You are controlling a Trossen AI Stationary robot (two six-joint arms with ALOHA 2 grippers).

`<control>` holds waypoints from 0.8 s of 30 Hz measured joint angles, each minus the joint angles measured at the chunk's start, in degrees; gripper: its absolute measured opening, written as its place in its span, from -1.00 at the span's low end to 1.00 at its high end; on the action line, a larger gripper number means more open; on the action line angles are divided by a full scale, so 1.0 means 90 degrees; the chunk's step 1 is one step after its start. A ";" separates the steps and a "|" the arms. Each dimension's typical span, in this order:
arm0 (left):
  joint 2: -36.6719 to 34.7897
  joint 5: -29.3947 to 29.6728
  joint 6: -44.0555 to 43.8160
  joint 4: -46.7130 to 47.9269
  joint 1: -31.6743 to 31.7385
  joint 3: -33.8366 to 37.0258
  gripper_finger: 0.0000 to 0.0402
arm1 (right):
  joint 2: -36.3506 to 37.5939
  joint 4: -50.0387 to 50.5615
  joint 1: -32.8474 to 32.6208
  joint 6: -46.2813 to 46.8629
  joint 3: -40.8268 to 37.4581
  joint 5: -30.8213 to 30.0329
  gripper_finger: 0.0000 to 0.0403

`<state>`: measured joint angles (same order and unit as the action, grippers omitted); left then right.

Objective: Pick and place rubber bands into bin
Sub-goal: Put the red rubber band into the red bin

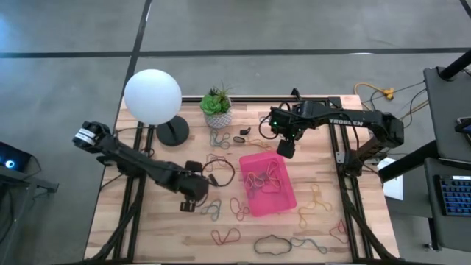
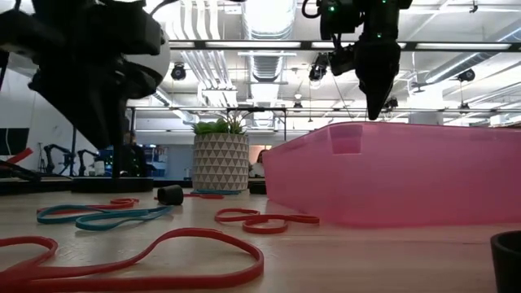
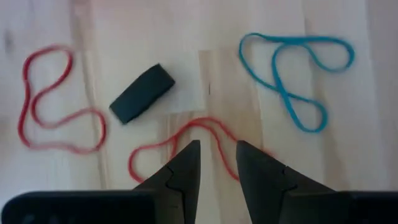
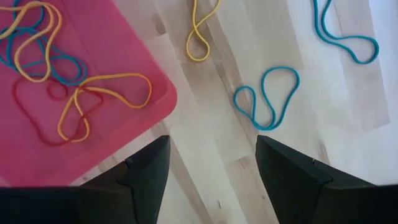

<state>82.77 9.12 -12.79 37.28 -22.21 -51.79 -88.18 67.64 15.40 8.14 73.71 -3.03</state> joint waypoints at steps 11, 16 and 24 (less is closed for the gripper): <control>0.0520 -0.0674 0.2338 -0.0252 0.0755 0.0044 -0.56 | 0.0004 0.0129 0.0000 0.0196 0.0000 -0.0001 0.11; 0.0633 -0.1016 0.2746 -0.0300 0.0755 0.0119 -0.56 | 0.0004 0.0124 0.0000 0.0483 0.0000 -0.0005 0.11; 0.0635 -0.0945 0.2845 -0.0588 0.0808 0.0271 -0.56 | 0.0004 0.0061 0.0000 0.0707 0.0000 -0.0015 0.11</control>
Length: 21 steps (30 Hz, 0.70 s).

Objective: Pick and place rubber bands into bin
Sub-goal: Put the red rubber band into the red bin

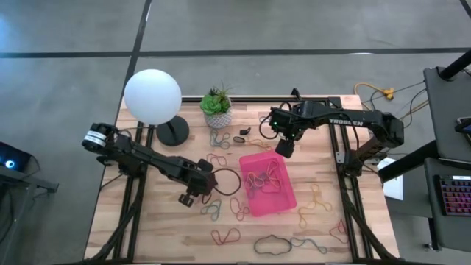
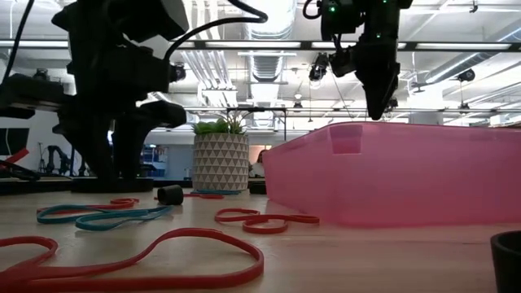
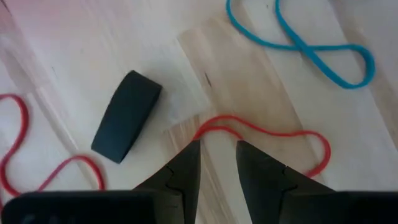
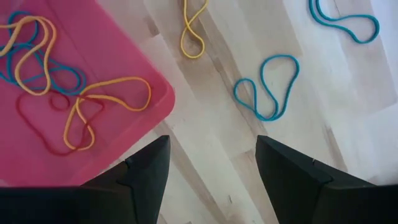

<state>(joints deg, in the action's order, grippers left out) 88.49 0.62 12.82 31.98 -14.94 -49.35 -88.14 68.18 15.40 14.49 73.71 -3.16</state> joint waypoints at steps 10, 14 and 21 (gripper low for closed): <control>0.0000 0.0012 0.0017 -0.0670 0.0116 0.0412 -0.56 | 0.0000 -0.0083 0.0002 0.0185 0.0000 0.0000 0.11; 0.0000 0.0012 0.0197 -0.0677 0.0183 0.0445 -0.56 | 0.0000 -0.0095 0.0002 0.0188 0.0000 0.0000 0.11; 0.0236 -0.0135 0.0455 -0.0864 0.0426 0.0471 -0.56 | 0.0000 -0.0112 0.0002 0.0336 0.0000 0.0005 0.11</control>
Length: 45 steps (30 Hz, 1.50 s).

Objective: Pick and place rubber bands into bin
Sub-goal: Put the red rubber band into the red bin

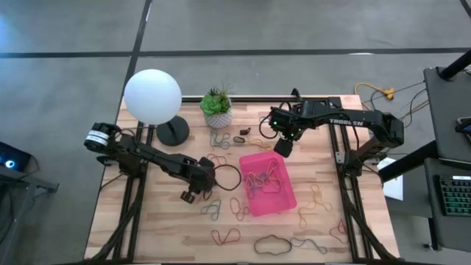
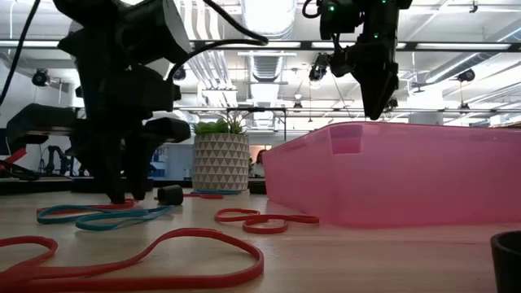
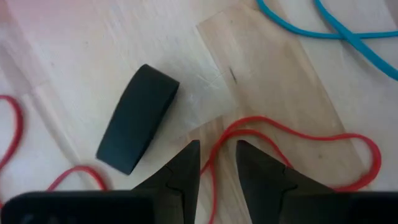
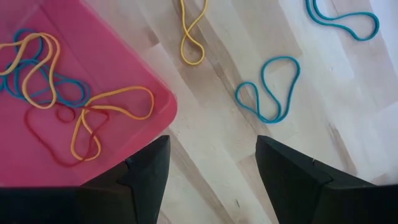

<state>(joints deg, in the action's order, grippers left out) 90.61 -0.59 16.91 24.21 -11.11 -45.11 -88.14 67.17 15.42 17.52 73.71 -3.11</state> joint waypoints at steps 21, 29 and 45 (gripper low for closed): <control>0.0238 -0.0943 -0.0680 0.0248 0.0091 0.0043 -0.97 | 0.0000 -0.0012 -0.0002 0.0056 -0.0002 0.0002 0.11; -0.0258 -0.2426 -0.2477 0.0606 0.0057 -0.0163 -1.00 | 0.0000 -0.0033 -0.0002 0.0000 -0.0002 0.0000 0.11; -0.2168 -0.1576 -0.3529 -0.0088 0.0444 -0.1072 -1.00 | 0.0005 -0.0063 -0.0003 -0.0251 -0.0015 -0.0002 0.11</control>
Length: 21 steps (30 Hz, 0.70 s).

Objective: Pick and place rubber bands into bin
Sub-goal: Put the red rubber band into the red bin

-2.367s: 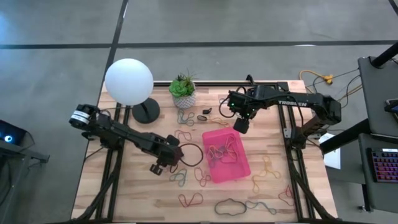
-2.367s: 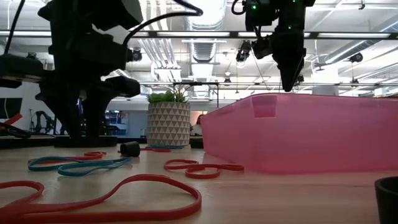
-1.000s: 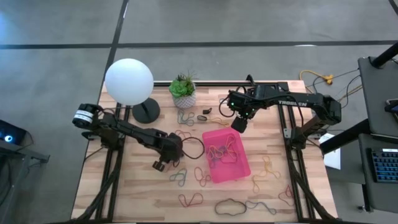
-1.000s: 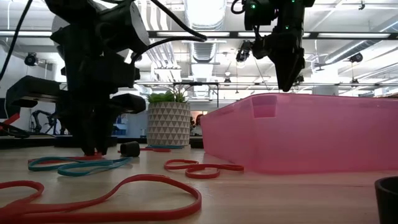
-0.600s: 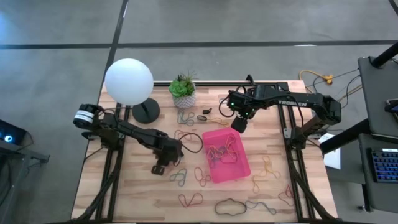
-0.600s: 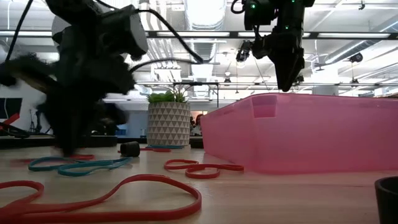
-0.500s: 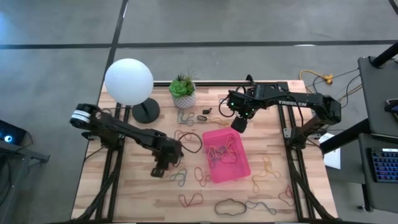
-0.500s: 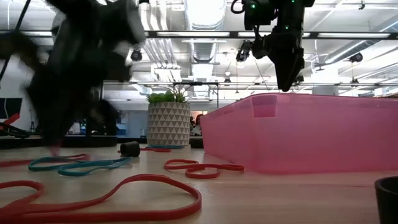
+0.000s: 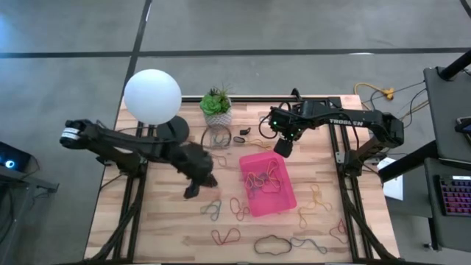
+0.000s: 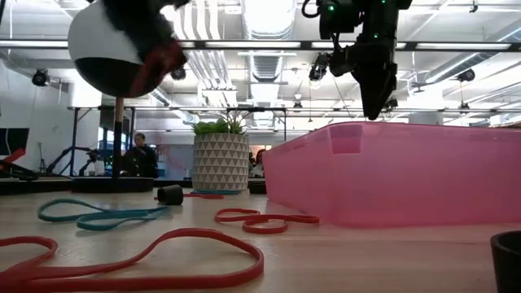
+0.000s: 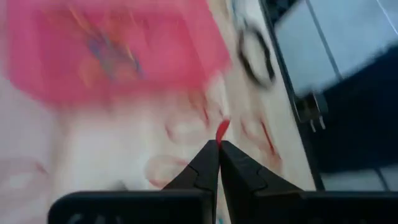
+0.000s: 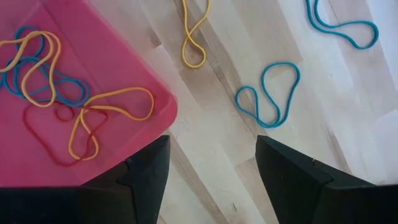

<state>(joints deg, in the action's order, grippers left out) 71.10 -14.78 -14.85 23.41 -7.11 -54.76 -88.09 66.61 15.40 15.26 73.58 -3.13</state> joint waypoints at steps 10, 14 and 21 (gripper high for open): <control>0.1063 -0.0045 0.1272 -0.1118 0.1123 -0.1445 -1.00 | 0.1225 -0.0396 -0.0426 0.0451 -0.0013 -0.0858 0.11; 0.1998 -0.0511 0.1403 -0.1514 0.1476 -0.2075 -1.00 | 0.1922 -0.0362 -0.0432 0.1049 -0.0064 -0.1324 0.11; 0.3563 -0.0835 0.1355 -0.0840 0.1488 -0.3139 -0.99 | 0.2669 -0.0074 -0.0467 0.1982 -0.0467 -0.1288 0.11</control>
<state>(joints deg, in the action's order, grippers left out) 103.16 -22.29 -2.66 15.85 6.28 -83.01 -64.07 65.95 11.20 33.10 69.37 -14.72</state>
